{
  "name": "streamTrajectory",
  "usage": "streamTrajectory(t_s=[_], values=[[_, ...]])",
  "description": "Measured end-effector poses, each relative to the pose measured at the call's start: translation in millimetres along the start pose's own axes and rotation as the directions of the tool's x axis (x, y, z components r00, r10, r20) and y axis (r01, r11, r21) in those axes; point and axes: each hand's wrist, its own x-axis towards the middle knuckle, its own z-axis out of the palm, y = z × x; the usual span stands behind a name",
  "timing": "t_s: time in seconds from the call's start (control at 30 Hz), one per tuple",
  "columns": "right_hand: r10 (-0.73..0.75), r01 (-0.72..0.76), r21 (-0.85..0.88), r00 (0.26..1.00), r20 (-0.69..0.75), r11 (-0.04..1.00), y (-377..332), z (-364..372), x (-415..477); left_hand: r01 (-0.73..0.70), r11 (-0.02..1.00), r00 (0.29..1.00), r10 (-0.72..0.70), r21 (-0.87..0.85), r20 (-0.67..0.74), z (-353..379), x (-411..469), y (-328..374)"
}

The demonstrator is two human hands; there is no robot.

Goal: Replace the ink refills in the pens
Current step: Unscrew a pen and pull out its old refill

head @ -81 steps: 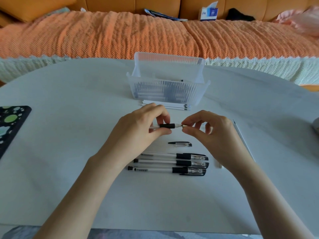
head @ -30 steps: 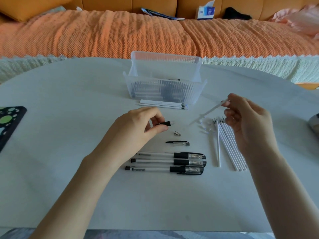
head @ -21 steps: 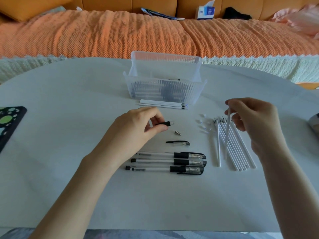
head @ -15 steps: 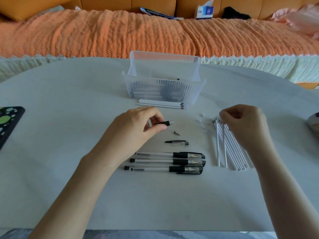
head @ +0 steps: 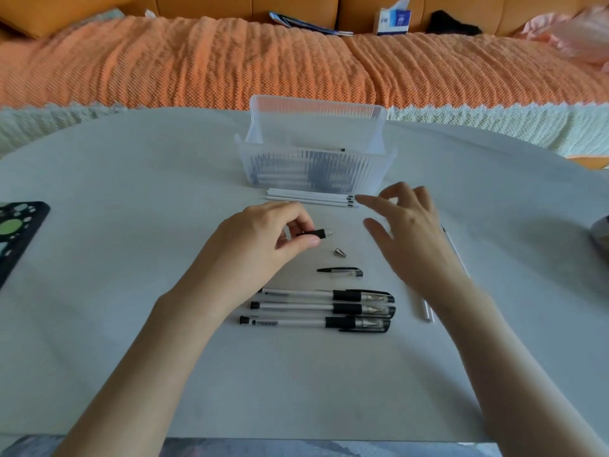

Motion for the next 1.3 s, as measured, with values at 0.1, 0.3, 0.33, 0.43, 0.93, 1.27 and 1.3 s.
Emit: streamTrajectory(t_s=[0.1, 0.3, 0.33, 0.43, 0.93, 1.27, 1.3], values=[[-0.013, 0.015, -0.060, 0.999, 0.035, 0.998, -3.7, 8.3, 1.4, -0.008, 1.000, 1.000, 0.008, -0.001, -0.006, -0.7, -0.4, -0.2], [0.017, -0.015, -0.071, 0.999, 0.039, 0.997, -0.5, 14.2, 3.8, -0.012, 1.000, 1.000, 0.012, -0.004, -0.020, -2.5, -0.4, -3.6], [0.021, -0.019, -0.055, 0.999, 0.028, 0.998, -0.4, 15.4, 4.3, -0.011, 1.000, 1.000, 0.011, -0.005, -0.021, -2.6, -0.2, -3.6], [0.040, -0.040, 0.003, 0.999, 0.011, 0.999, -0.7, 17.6, 5.4, -0.008, 1.000, 1.000, 0.008, -0.005, -0.023, -3.3, 0.2, -3.3], [0.166, -0.153, 0.551, 0.986, 0.027, 0.821, -1.9, -11.6, -3.7, 0.147, 0.972, 0.977, -0.171, -0.181, -0.127, -8.5, 5.9, -16.7], [0.157, -0.157, 0.572, 0.986, 0.050, 0.805, 1.9, -17.7, -9.7, 0.145, 0.960, 0.954, -0.199, -0.240, -0.222, -15.6, 5.1, -23.1], [0.156, -0.156, 0.570, 0.987, 0.049, 0.807, 2.0, -18.6, -9.6, 0.143, 0.960, 0.954, -0.198, -0.241, -0.226, -16.4, 5.1, -23.2]])
